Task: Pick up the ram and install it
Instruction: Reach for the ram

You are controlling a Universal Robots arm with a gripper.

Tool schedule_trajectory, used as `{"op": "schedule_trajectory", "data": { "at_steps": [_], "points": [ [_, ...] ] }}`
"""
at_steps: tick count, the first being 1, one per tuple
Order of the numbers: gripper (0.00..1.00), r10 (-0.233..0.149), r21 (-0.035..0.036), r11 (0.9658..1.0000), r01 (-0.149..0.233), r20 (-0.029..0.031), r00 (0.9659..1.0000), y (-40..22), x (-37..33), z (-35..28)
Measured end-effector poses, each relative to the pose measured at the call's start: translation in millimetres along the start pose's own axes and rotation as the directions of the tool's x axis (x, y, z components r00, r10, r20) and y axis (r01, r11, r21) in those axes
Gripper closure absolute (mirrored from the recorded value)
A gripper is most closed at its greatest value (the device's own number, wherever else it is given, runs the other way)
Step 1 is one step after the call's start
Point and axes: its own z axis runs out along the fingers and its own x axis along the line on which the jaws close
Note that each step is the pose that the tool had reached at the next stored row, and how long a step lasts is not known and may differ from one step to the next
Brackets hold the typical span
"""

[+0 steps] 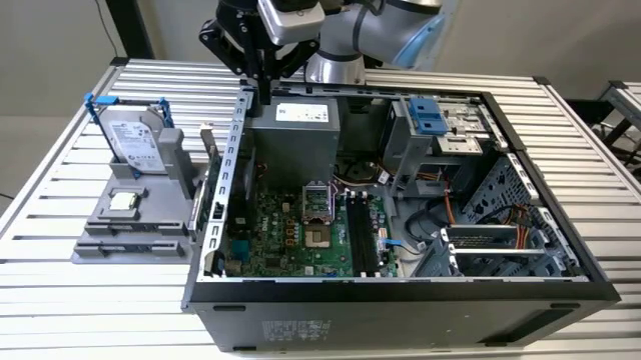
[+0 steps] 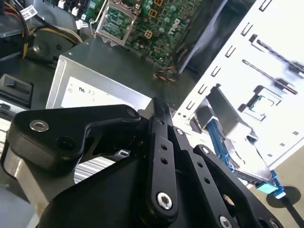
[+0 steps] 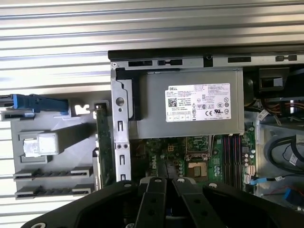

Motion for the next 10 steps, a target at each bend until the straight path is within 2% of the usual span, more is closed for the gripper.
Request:
{"op": "schedule_trajectory", "data": {
  "at_steps": [10],
  "points": [
    [1.00, 0.000, -0.0001, 1.0000, 0.000, 0.0000, 1.0000, -1.2, 16.6, -0.3]
  ]
}}
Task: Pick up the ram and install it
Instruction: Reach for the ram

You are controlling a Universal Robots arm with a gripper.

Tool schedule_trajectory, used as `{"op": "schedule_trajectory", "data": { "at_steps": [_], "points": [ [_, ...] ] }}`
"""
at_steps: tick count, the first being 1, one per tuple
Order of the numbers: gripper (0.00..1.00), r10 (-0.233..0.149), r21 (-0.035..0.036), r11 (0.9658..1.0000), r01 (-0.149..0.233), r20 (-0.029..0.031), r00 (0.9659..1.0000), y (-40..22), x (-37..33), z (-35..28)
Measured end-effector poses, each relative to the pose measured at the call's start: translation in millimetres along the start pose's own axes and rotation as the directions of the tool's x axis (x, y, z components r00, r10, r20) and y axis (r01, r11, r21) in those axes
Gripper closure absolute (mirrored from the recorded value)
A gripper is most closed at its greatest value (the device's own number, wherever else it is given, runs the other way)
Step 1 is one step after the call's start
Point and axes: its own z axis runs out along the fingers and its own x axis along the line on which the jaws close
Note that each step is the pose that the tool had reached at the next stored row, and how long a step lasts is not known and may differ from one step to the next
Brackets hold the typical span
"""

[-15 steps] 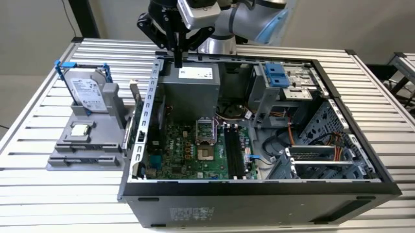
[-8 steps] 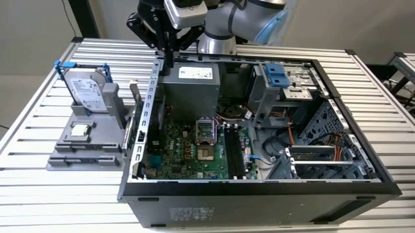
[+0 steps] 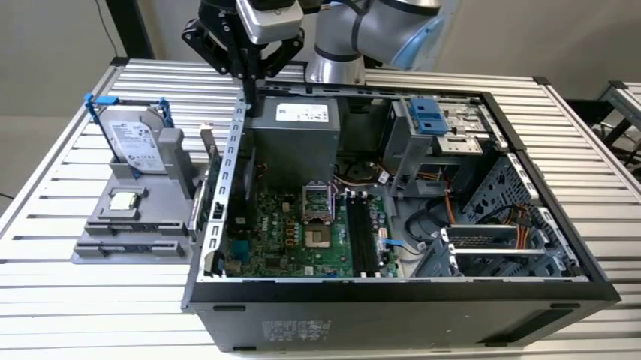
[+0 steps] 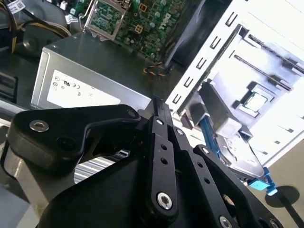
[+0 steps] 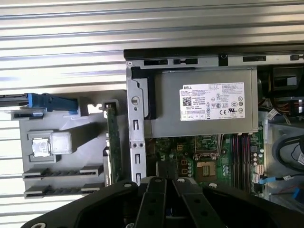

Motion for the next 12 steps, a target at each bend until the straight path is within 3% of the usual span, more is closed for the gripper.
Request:
{"op": "schedule_trajectory", "data": {
  "at_steps": [12],
  "points": [
    [1.00, 0.000, 0.0000, 1.0000, 0.000, 0.0000, 1.0000, -1.4, 20.1, -0.5]
  ]
}}
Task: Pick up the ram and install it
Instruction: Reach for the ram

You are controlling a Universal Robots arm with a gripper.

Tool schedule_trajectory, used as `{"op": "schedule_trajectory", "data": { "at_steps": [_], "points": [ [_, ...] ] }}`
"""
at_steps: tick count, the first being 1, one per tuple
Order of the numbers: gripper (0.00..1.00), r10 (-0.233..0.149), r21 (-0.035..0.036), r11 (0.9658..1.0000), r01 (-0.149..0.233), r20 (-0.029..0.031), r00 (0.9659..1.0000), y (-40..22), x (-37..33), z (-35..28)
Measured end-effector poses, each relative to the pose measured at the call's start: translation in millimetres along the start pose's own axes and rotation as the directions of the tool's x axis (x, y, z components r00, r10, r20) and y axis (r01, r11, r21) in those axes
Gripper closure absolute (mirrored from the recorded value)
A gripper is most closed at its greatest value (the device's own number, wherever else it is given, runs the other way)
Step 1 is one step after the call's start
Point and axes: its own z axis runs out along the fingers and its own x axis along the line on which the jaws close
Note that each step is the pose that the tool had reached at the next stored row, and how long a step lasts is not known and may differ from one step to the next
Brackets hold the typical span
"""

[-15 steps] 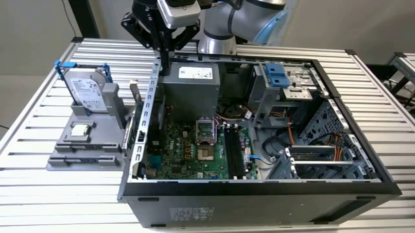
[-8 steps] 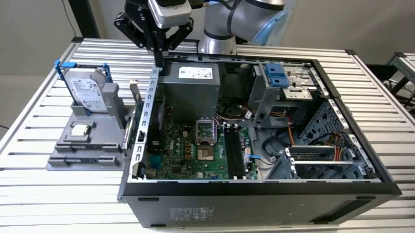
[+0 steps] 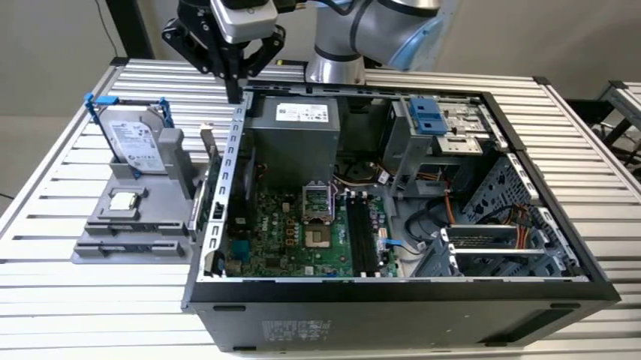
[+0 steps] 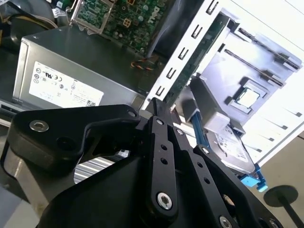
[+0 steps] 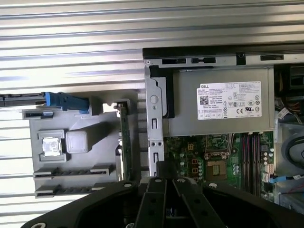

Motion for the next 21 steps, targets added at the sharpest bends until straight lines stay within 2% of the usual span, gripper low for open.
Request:
{"op": "schedule_trajectory", "data": {
  "at_steps": [7, 21],
  "points": [
    [1.00, 0.000, 0.0000, 1.0000, 0.000, 0.0000, 1.0000, -0.6, 9.2, -0.2],
    [1.00, 0.000, -0.0001, 1.0000, 0.000, 0.0000, 1.0000, -2.5, 35.3, -0.8]
  ]
}}
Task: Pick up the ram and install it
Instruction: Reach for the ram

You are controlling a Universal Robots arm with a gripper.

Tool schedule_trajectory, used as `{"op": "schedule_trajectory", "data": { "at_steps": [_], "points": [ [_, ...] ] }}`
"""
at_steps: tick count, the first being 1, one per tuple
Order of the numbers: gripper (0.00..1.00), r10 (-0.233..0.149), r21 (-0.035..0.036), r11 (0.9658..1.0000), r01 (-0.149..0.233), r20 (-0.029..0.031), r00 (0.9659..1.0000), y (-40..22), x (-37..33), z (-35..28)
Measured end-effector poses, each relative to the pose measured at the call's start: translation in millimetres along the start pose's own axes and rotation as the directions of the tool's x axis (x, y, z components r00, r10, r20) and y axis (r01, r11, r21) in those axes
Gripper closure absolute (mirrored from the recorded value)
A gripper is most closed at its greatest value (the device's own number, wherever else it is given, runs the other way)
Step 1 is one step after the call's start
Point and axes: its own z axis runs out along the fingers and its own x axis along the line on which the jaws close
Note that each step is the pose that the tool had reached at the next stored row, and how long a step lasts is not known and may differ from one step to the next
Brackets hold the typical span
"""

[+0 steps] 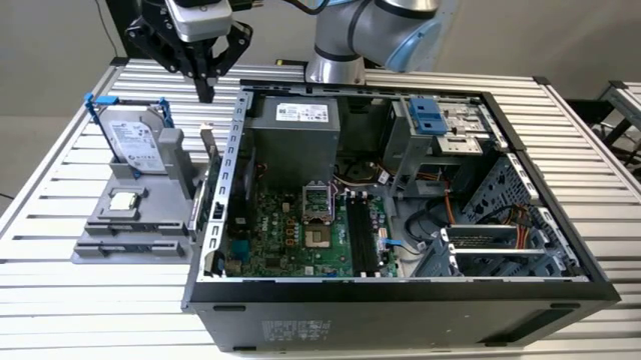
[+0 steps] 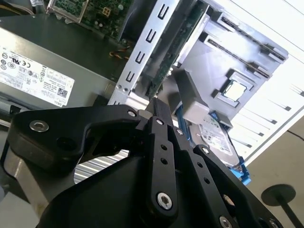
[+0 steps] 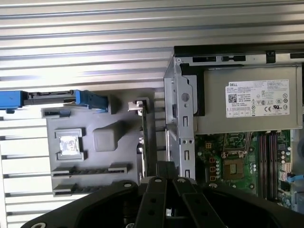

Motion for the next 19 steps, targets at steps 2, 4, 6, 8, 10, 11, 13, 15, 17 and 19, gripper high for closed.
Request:
{"op": "schedule_trajectory", "data": {
  "at_steps": [2, 4, 6, 8, 10, 11, 13, 15, 17, 19],
  "points": [
    [1.00, 0.000, 0.0001, 1.0000, 0.000, 0.0000, 1.0000, -0.3, 4.0, -0.1],
    [1.00, 0.000, 0.0000, 1.0000, 0.000, 0.0000, 1.0000, -0.5, 7.8, -0.2],
    [1.00, 0.000, 0.0000, 1.0000, 0.000, 0.0000, 1.0000, -0.8, 11.8, -0.3],
    [1.00, 0.000, 0.0001, 1.0000, 0.000, 0.0000, 1.0000, -1.0, 17.5, -0.4],
    [1.00, 0.000, 0.0000, 1.0000, 0.000, 0.0000, 1.0000, -1.4, 23.1, -0.5],
    [1.00, 0.000, 0.0000, 1.0000, 0.000, 0.0000, 1.0000, -1.6, 26.0, -0.6],
    [1.00, 0.000, 0.0000, 1.0000, 0.000, 0.0000, 1.0000, -2.0, 32.4, -0.7],
    [1.00, 0.000, 0.0000, 1.0000, 0.000, 0.0000, 1.0000, -2.4, 39.3, -0.8],
    [1.00, 0.000, 0.0000, 1.0000, 0.000, 0.0000, 1.0000, -2.9, 46.5, -1.0],
    [1.00, 0.000, 0.0000, 1.0000, 0.000, 0.0000, 1.0000, -3.5, 54.3, -1.1]
  ]
}}
